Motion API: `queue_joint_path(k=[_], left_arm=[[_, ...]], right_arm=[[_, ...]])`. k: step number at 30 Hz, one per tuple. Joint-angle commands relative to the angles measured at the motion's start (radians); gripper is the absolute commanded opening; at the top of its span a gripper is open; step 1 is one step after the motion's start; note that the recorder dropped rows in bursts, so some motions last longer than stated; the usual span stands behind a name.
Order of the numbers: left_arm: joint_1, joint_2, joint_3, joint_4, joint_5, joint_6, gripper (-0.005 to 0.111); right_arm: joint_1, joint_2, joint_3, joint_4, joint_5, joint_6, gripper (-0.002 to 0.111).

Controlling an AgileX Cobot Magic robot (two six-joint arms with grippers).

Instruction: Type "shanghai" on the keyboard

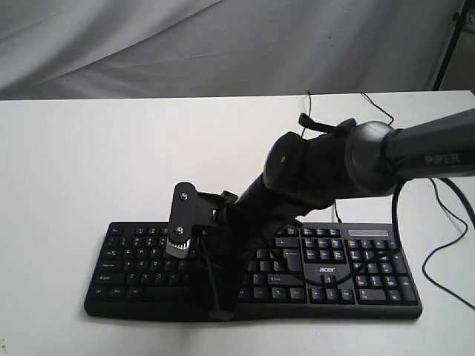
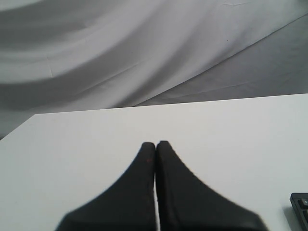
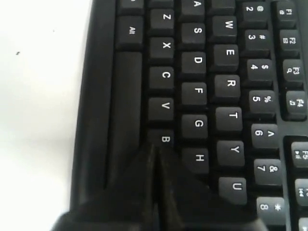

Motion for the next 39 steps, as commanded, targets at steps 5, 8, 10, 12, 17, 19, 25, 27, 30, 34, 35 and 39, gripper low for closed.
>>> queue_joint_path(k=[5,8,10,12,17,19,25,27,30,34,35,39], left_arm=[[-0.004,0.003,0.005,-0.001,-0.003,-0.003,0.001],[-0.004,0.003,0.005,-0.001,-0.003,-0.003,0.001],[-0.004,0.003,0.005,-0.001,-0.003,-0.003,0.001],[-0.004,0.003,0.005,-0.001,-0.003,-0.003,0.001],[-0.004,0.003,0.005,-0.001,-0.003,-0.003,0.001],[-0.004,0.003,0.005,-0.001,-0.003,-0.003,0.001],[-0.004,0.003,0.005,-0.001,-0.003,-0.003,0.001],[-0.004,0.003,0.005,-0.001,-0.003,-0.003,0.001],[-0.004,0.003,0.005,-0.001,-0.003,-0.003,0.001],[-0.004,0.003,0.005,-0.001,-0.003,-0.003,0.001],[-0.004,0.003,0.005,-0.001,-0.003,-0.003,0.001],[-0.004,0.003,0.005,-0.001,-0.003,-0.003,0.001]], right_arm=[[-0.009,-0.002,0.006,0.001,0.011,-0.010,0.000],[-0.009,0.001,0.006,0.001,0.007,-0.010,0.000],[-0.009,0.011,0.006,0.001,0.005,-0.010,0.000],[-0.010,0.021,0.006,0.001,0.003,-0.010,0.000],[-0.013,0.022,0.006,-0.003,0.001,-0.010,0.000],[-0.013,0.009,0.006,-0.003,0.001,-0.010,0.000],[-0.011,-0.033,0.006,0.040,-0.021,-0.005,0.000],[-0.011,-0.035,0.006,0.047,-0.028,-0.005,0.000],[-0.011,-0.035,0.006,0.051,-0.028,-0.005,0.000],[-0.011,-0.035,0.006,0.051,-0.028,-0.005,0.000],[-0.011,-0.035,0.006,0.051,-0.028,-0.005,0.000],[-0.011,-0.035,0.006,0.064,-0.028,-0.005,0.000]])
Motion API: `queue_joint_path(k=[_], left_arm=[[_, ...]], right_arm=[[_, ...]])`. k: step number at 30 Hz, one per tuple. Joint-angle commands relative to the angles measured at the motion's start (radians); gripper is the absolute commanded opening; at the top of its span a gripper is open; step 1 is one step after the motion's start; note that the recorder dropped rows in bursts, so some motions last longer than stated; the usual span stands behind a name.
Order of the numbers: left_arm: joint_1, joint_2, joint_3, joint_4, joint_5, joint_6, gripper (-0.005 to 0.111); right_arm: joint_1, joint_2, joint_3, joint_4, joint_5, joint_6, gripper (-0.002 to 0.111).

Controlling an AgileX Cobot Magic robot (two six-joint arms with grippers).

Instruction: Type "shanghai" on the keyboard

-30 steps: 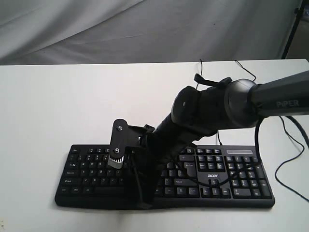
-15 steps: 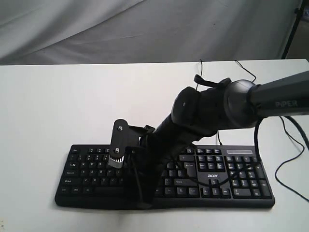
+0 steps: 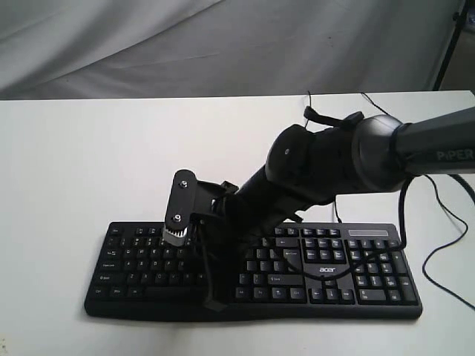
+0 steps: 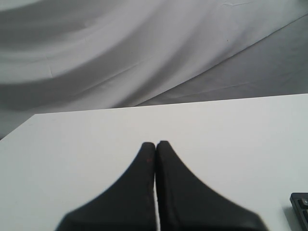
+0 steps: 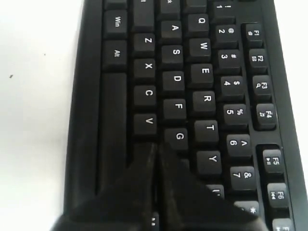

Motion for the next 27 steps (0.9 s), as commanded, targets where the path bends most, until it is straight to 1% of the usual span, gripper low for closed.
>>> queue_joint_path(k=[1,7,12,21,27], left_arm=[[-0.004,0.003,0.005,-0.001,-0.003,-0.003,0.001],[-0.004,0.003,0.005,-0.001,-0.003,-0.003,0.001],[-0.004,0.003,0.005,-0.001,-0.003,-0.003,0.001],[-0.004,0.003,0.005,-0.001,-0.003,-0.003,0.001],[-0.004,0.003,0.005,-0.001,-0.003,-0.003,0.001]], right_arm=[[-0.008,-0.011,0.006,0.036,-0.005,-0.008,0.000],[-0.005,-0.011,0.006,0.181,-0.008,-0.092,0.000],[-0.005,-0.011,0.006,0.225,-0.024,-0.107,0.000],[-0.005,-0.011,0.006,0.227,-0.076,-0.113,0.000],[-0.005,-0.011,0.006,0.227,-0.078,-0.145,0.000]])
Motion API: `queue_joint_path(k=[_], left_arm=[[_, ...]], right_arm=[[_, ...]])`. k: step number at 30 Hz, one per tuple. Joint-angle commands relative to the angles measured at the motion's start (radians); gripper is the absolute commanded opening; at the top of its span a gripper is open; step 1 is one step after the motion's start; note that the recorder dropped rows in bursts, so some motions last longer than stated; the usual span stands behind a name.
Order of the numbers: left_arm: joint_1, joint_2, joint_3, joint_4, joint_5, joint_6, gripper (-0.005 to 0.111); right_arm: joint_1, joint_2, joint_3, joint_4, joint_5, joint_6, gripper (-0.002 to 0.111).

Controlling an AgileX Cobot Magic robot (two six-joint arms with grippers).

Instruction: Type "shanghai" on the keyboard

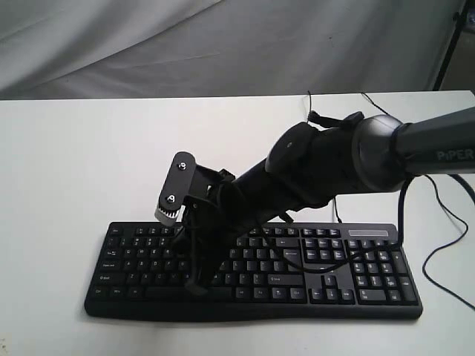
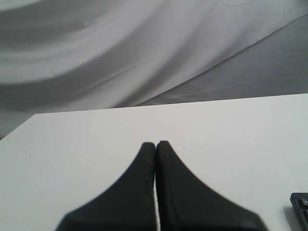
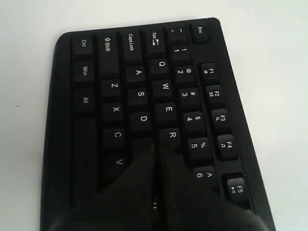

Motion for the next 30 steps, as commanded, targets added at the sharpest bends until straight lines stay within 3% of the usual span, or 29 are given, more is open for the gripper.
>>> queue_joint_path(k=[1,30], left_arm=[[-0.004,0.003,0.005,-0.001,-0.003,-0.003,0.001],[-0.004,0.003,0.005,-0.001,-0.003,-0.003,0.001]], right_arm=[[-0.005,-0.011,0.006,0.011,-0.003,-0.026,0.000],[0.005,0.049,-0.056,-0.084,0.034,0.033,0.000]])
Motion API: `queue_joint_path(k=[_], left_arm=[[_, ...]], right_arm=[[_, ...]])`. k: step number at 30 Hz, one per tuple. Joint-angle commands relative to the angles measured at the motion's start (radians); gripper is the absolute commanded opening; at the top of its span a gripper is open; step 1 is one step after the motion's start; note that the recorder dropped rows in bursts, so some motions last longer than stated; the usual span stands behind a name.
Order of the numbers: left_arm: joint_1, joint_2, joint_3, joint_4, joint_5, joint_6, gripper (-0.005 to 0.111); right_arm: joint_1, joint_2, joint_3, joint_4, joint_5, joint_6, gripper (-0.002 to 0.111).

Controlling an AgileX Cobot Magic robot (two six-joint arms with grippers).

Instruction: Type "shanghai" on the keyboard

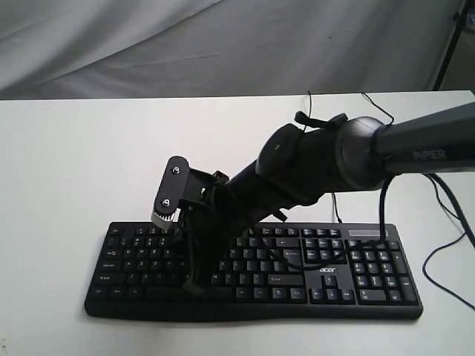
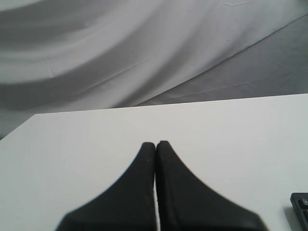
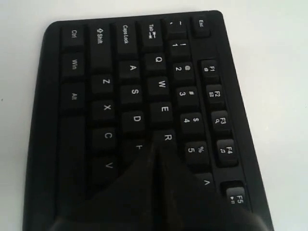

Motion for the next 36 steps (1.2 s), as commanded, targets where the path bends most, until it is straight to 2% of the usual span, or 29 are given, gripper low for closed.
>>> queue_joint_path(k=[1,36], left_arm=[[-0.004,0.003,0.005,-0.001,-0.003,-0.003,0.001],[-0.004,0.003,0.005,-0.001,-0.003,-0.003,0.001]], right_arm=[[0.001,0.002,-0.007,-0.027,0.027,0.003,0.000],[0.001,0.031,-0.007,0.006,0.036,-0.069,0.000]])
